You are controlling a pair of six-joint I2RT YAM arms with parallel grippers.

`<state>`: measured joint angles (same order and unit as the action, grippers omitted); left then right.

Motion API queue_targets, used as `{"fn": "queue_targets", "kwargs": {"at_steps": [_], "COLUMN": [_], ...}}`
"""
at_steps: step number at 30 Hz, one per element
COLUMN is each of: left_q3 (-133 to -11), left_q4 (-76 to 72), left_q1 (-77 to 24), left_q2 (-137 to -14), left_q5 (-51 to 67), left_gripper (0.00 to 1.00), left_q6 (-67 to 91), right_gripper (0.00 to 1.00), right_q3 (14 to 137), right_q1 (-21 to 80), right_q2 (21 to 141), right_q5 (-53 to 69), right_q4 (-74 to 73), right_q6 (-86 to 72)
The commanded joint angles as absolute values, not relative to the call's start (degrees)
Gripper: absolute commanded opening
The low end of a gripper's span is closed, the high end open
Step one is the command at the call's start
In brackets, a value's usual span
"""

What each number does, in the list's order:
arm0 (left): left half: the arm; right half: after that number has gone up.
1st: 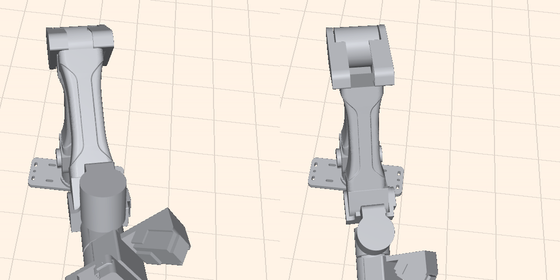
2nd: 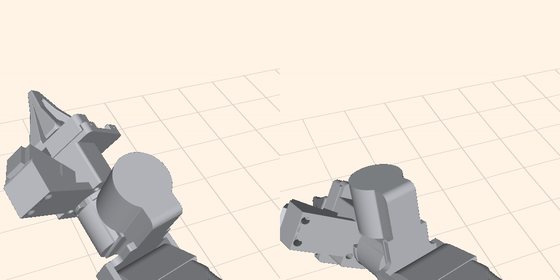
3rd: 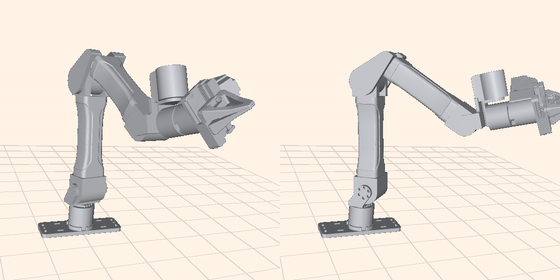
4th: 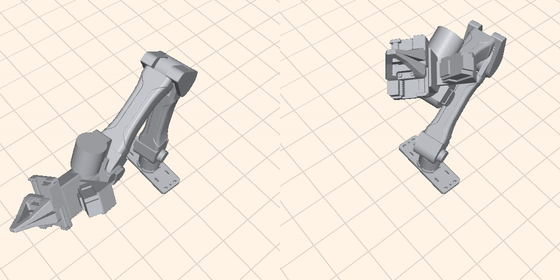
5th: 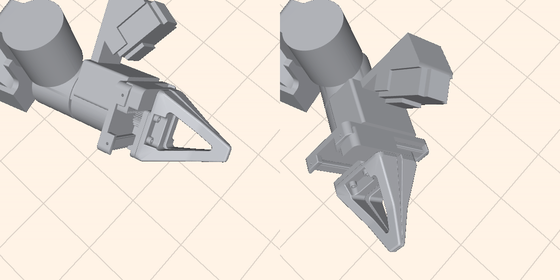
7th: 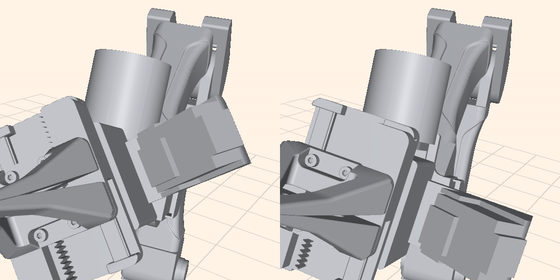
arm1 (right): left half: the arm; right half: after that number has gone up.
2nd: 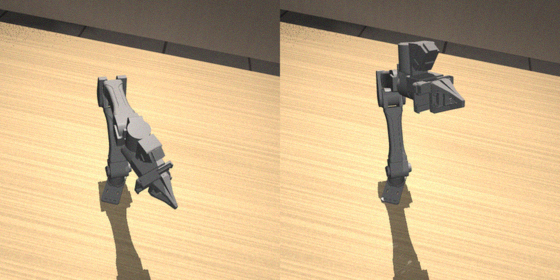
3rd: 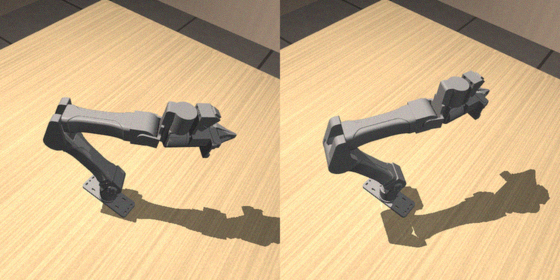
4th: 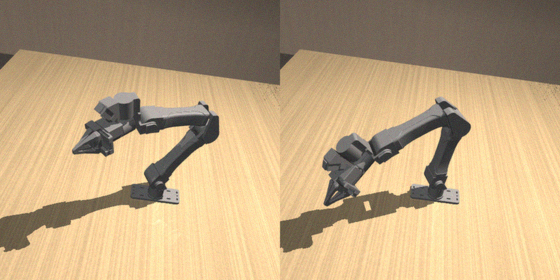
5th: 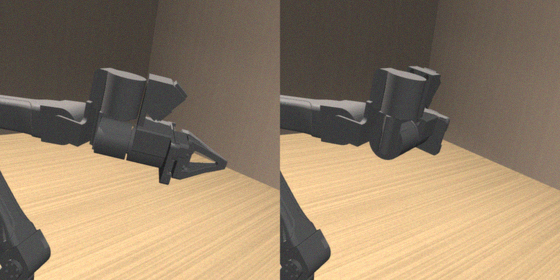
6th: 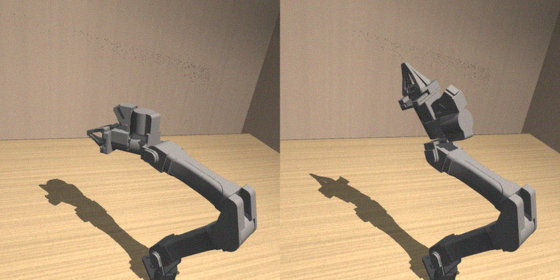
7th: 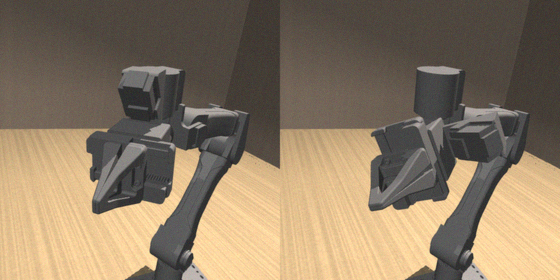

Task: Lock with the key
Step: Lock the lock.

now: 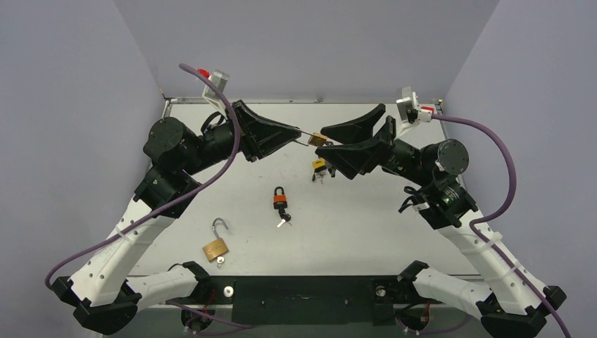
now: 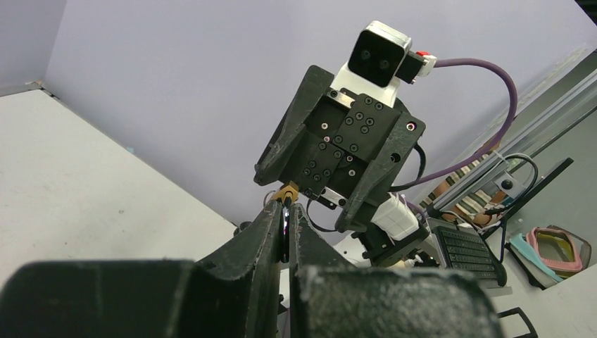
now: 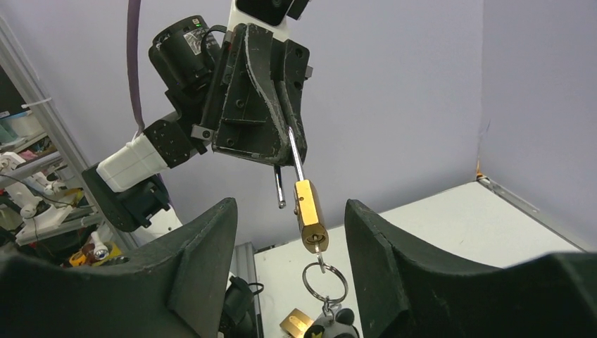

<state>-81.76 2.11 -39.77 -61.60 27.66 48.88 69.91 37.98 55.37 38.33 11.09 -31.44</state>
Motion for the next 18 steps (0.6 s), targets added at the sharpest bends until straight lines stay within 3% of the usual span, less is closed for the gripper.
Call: {"fn": "queue_targets", "kwargs": {"at_steps": [1,11,18], "left_q3": [-84.04,-83.94,-83.34], "left_q4": [-3.45,-2.58,-2.1], "left_q1": [-39.9,-39.88,-39.88], "left_q2": [-60.53,-59.57,-58.85], "left_q5": [28.52,28.15,27.99], "left_gripper": [0.0,0.0,0.0], "left_q6": [49.83,49.35,48.54], "right_gripper": [0.53,0.44,0.25], "right_q3": [72.16,73.3,72.68], "right_q1": [38.54,39.84,40.16], "right_q2": [56.39,57.83,57.16], "right_q5": [39.93,39.73,38.21], "right_q4": [14.12,15.08,16.01], "right_q6": [-30.13,-30.86,-31.94]}}
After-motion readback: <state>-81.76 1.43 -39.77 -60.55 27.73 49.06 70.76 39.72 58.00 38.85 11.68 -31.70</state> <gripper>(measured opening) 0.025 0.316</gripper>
